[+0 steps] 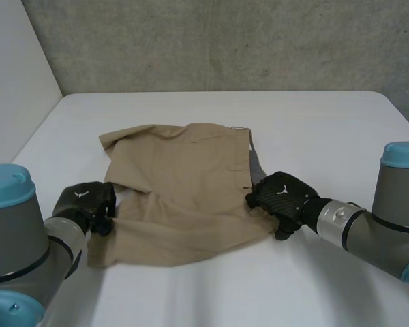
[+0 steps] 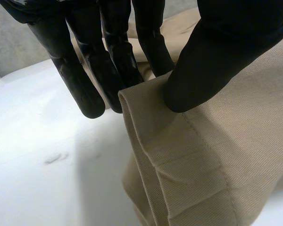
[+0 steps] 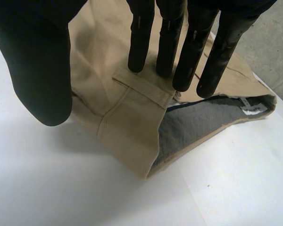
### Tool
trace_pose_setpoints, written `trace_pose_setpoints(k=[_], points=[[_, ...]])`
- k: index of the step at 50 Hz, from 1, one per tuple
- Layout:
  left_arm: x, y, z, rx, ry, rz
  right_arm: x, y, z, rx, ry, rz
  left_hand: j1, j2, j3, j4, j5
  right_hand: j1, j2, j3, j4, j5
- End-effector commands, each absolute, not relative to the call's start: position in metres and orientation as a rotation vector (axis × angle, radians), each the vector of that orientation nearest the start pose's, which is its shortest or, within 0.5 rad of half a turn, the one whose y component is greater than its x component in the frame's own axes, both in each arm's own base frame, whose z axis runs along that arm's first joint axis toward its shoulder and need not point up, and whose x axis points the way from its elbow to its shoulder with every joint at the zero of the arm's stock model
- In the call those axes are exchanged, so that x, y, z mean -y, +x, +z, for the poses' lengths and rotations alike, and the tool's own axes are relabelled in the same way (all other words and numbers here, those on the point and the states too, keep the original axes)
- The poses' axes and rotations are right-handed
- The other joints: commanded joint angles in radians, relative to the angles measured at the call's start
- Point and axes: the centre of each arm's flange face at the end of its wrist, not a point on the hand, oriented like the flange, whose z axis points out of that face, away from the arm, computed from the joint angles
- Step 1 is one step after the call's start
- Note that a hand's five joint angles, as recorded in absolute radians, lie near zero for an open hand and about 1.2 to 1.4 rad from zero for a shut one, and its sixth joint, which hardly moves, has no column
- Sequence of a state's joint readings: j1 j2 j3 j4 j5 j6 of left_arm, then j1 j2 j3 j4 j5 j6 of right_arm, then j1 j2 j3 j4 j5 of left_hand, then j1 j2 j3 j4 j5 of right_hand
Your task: Fold the shorts.
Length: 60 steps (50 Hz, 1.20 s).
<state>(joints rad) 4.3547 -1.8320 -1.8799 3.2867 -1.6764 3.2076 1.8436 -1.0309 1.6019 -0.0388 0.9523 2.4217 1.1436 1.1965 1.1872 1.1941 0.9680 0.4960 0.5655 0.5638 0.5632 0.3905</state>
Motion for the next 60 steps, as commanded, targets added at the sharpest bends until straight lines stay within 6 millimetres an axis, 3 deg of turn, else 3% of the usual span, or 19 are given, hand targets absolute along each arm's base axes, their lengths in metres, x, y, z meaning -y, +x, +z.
trace_pose_setpoints(k=[1, 2, 5, 11, 18, 22, 30, 36, 41, 44, 46, 50, 51, 54, 55, 60], points=[[0.240, -0.210, 0.156, -2.645, 0.433, -1.738, 0.268, 0.267, 0.129, -1.877, -1.521, -1.490, 0.253, 0.200, 0.209, 0.202, 0.254, 0.164, 0.095, 0.096, 0.097, 0.095], [0.240, -0.210, 0.156, -2.645, 0.433, -1.738, 0.268, 0.267, 0.128, -1.878, -1.523, -1.491, 0.253, 0.200, 0.209, 0.202, 0.254, 0.193, 0.124, 0.126, 0.126, 0.124], [0.240, -0.209, 0.156, -2.648, 0.433, -1.734, 0.274, 0.267, 0.128, -1.879, -1.530, -1.510, 0.253, 0.200, 0.209, 0.202, 0.254, 0.898, 0.828, 0.830, 0.830, 0.829], [0.229, -0.211, 0.157, -2.675, 0.466, -1.698, 0.288, 0.260, 0.141, -1.950, -1.499, -1.581, 0.253, 0.200, 0.209, 0.202, 0.254, 0.900, 0.831, 0.833, 0.833, 0.831], [0.200, -0.210, 0.179, -2.728, 0.529, -1.617, 0.279, 0.243, 0.164, -2.060, -1.484, -1.506, 0.253, 0.200, 0.209, 0.202, 0.254, 0.900, 0.831, 0.833, 0.833, 0.831], [0.186, -0.208, 0.192, -2.741, 0.551, -1.595, 0.270, 0.224, 0.173, -2.192, -1.495, -1.347, 0.253, 0.200, 0.209, 0.202, 0.254, 0.900, 0.831, 0.833, 0.833, 0.831], [0.156, -0.202, 0.206, -2.718, 0.678, -1.536, 0.217, 0.183, 0.192, -2.337, -1.688, -0.885, 0.253, 0.200, 0.209, 0.202, 0.254, 0.900, 0.831, 0.833, 0.833, 0.831], [0.133, -0.203, 0.214, -2.696, 0.818, -1.501, 0.205, 0.177, 0.207, -2.323, -1.706, -0.916, 0.253, 0.200, 0.209, 0.202, 0.254, 0.900, 0.831, 0.833, 0.833, 0.831], [0.129, -0.208, 0.218, -2.696, 0.863, -1.504, 0.206, 0.178, 0.213, -2.301, -1.702, -0.956, 0.253, 0.200, 0.209, 0.202, 0.254, 0.900, 0.831, 0.833, 0.833, 0.831], [0.136, -0.212, 0.223, -2.680, 0.860, -1.542, 0.212, 0.181, 0.218, -2.283, -1.702, -1.017, 0.253, 0.200, 0.209, 0.202, 0.254, 0.900, 0.831, 0.833, 0.833, 0.831], [0.143, -0.217, 0.226, -2.667, 0.859, -1.576, 0.226, 0.183, 0.223, -2.291, -1.633, -1.116, 0.253, 0.200, 0.209, 0.202, 0.254, 0.900, 0.831, 0.833, 0.833, 0.831], [0.180, -0.235, 0.230, -2.586, 0.856, -1.699, 0.260, 0.189, 0.228, -2.319, -1.433, -1.318, 0.253, 0.200, 0.209, 0.202, 0.254, 0.900, 0.831, 0.833, 0.833, 0.831], [0.197, -0.244, 0.233, -2.538, 0.857, -1.761, 0.266, 0.192, 0.227, -2.314, -1.409, -1.346, 0.253, 0.200, 0.209, 0.202, 0.254, 0.900, 0.831, 0.833, 0.833, 0.831], [0.225, -0.257, 0.236, -2.456, 0.856, -1.859, 0.284, 0.214, 0.228, -2.256, -1.351, -1.454, 0.253, 0.200, 0.209, 0.202, 0.254, 0.900, 0.831, 0.833, 0.833, 0.831], [0.245, -0.267, 0.235, -2.407, 0.855, -1.913, 0.289, 0.218, 0.228, -2.254, -1.339, -1.479, 0.253, 0.200, 0.209, 0.202, 0.254, 0.900, 0.831, 0.833, 0.833, 0.831], [0.295, -0.291, 0.228, -2.304, 0.845, -2.018, 0.321, 0.228, 0.222, -2.325, -1.250, -1.638, 0.253, 0.200, 0.209, 0.202, 0.254, 0.900, 0.831, 0.833, 0.833, 0.831]])
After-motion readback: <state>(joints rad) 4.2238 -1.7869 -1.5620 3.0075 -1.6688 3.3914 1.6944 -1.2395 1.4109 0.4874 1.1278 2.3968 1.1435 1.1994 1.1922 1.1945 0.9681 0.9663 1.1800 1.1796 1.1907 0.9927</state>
